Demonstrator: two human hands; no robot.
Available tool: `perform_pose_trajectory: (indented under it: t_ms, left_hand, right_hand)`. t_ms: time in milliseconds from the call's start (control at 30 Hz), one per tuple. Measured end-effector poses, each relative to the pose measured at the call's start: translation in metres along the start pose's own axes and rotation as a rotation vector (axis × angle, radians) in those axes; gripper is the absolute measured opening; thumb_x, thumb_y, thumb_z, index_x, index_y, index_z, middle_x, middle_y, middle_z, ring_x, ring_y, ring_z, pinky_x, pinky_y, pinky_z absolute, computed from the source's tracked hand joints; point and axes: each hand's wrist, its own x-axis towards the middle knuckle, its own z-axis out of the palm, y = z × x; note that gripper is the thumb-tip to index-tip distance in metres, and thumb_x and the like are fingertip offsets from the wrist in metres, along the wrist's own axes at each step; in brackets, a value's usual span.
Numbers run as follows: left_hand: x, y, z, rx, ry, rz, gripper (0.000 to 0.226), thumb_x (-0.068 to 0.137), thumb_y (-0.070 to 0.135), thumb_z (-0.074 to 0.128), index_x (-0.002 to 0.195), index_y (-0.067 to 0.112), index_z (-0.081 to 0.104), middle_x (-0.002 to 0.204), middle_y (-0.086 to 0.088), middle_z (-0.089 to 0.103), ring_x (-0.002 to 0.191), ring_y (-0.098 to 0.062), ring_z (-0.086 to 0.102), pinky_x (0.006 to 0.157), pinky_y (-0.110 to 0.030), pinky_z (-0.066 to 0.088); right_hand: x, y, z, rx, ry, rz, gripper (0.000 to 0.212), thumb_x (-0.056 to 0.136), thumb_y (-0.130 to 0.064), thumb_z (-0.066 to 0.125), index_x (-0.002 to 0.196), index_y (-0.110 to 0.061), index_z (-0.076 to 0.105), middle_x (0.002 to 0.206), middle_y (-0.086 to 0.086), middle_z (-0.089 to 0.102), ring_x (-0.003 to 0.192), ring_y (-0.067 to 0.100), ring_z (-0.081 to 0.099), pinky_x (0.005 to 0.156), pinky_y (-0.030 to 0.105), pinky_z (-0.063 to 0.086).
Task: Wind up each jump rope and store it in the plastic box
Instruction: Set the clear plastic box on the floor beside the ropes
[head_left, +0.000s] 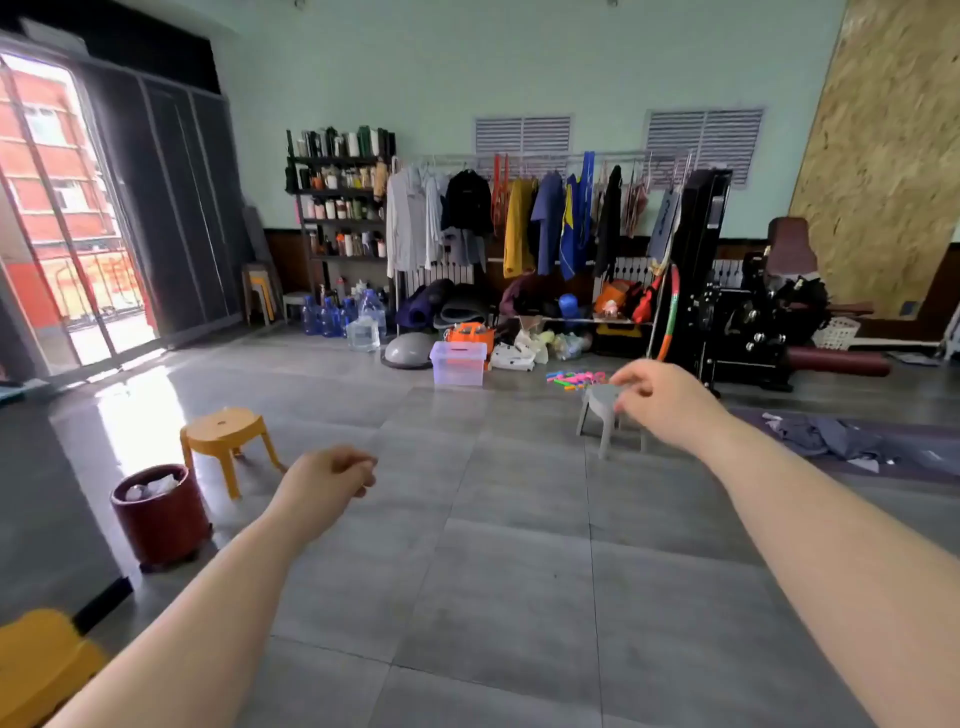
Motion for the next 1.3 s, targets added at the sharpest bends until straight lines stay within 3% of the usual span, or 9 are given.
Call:
perform_pose_trajectory:
  t_ms: [100,300,467,567,833,967,1100,1233,1300]
  left_hand:
    - [0.028,-0.006,0.01,0.028,-0.012,0.011,0.011,0.088,0.007,0.052,0.084,0.012,0.061,0.068,0.002,0.06,0.075,-0.023,0.056,0.074,-0.029,0.041]
    - [0.134,-0.03,0.017,0.023,0.042,-0.025,0.013,0.088,0.013,0.052,0.09,0.014,0.064,0.085,-0.011,0.065,0.089,-0.029,0.06,0.09,-0.041,0.049]
    - [0.25,-0.04,0.031,0.037,0.028,-0.04,0.024,0.088,0.012,0.049,0.11,0.008,0.06,0.088,-0.01,0.062,0.085,-0.024,0.056,0.077,-0.027,0.039]
    - [0.313,-0.048,0.04,0.089,-0.025,-0.031,0.026,0.088,0.015,0.05,0.112,0.01,0.06,0.095,-0.01,0.063,0.094,-0.025,0.057,0.08,-0.027,0.039]
    - [0.477,-0.088,0.082,0.09,-0.103,-0.1,0.022,0.087,0.014,0.05,0.106,0.012,0.061,0.085,-0.006,0.062,0.089,-0.021,0.057,0.075,-0.026,0.036]
    - [0.577,-0.097,0.107,0.098,-0.08,-0.094,0.016,0.086,0.014,0.052,0.099,0.016,0.062,0.084,-0.006,0.062,0.087,-0.022,0.056,0.073,-0.026,0.036]
    - [0.692,-0.085,0.146,0.079,-0.075,-0.088,0.019,0.086,0.011,0.051,0.102,0.012,0.063,0.088,-0.007,0.062,0.086,-0.021,0.056,0.06,-0.02,0.039]
    - [0.796,-0.069,0.181,0.06,-0.094,-0.084,0.02,0.086,0.01,0.051,0.102,0.011,0.063,0.09,-0.005,0.062,0.083,-0.019,0.056,0.061,-0.021,0.038]
    - [0.844,-0.07,0.193,0.066,-0.089,-0.112,0.019,0.086,0.011,0.052,0.102,0.013,0.063,0.09,-0.004,0.062,0.084,-0.018,0.056,0.064,-0.023,0.038]
  right_hand:
    - [0.03,0.013,0.012,0.042,0.079,0.04,0.027,0.086,-0.008,0.045,0.11,-0.013,0.057,0.1,0.013,0.066,0.08,0.027,0.056,0.064,0.03,0.04]
    - [0.127,0.042,0.067,0.101,0.024,0.145,0.031,0.088,-0.006,0.044,0.119,-0.008,0.05,0.098,0.01,0.058,0.079,0.02,0.049,0.052,0.019,0.033]
    - [0.235,0.041,0.114,0.135,-0.021,0.195,0.031,0.087,-0.005,0.045,0.117,-0.006,0.051,0.093,0.009,0.056,0.078,0.023,0.052,0.059,0.025,0.039]
    - [0.291,0.039,0.133,0.136,-0.03,0.184,0.028,0.087,-0.005,0.047,0.114,-0.008,0.054,0.091,0.01,0.058,0.077,0.023,0.052,0.067,0.027,0.04]
    - [0.442,0.078,0.188,0.123,-0.04,0.273,0.028,0.087,-0.006,0.046,0.113,-0.009,0.054,0.108,0.018,0.063,0.081,0.021,0.051,0.064,0.026,0.038]
    - [0.541,0.105,0.211,0.14,-0.034,0.27,0.028,0.087,-0.006,0.047,0.115,-0.008,0.053,0.092,0.01,0.058,0.081,0.021,0.051,0.061,0.026,0.038]
    - [0.653,0.134,0.228,0.153,-0.019,0.261,0.027,0.088,-0.009,0.047,0.114,-0.011,0.053,0.09,0.006,0.057,0.082,0.021,0.051,0.066,0.027,0.039]
    - [0.764,0.154,0.244,0.13,-0.07,0.25,0.028,0.089,-0.01,0.047,0.117,-0.009,0.053,0.103,0.008,0.057,0.088,0.018,0.05,0.061,0.021,0.037]
    - [0.822,0.16,0.257,0.107,-0.079,0.255,0.026,0.089,-0.012,0.048,0.115,-0.01,0.055,0.107,0.008,0.057,0.09,0.017,0.049,0.068,0.024,0.039]
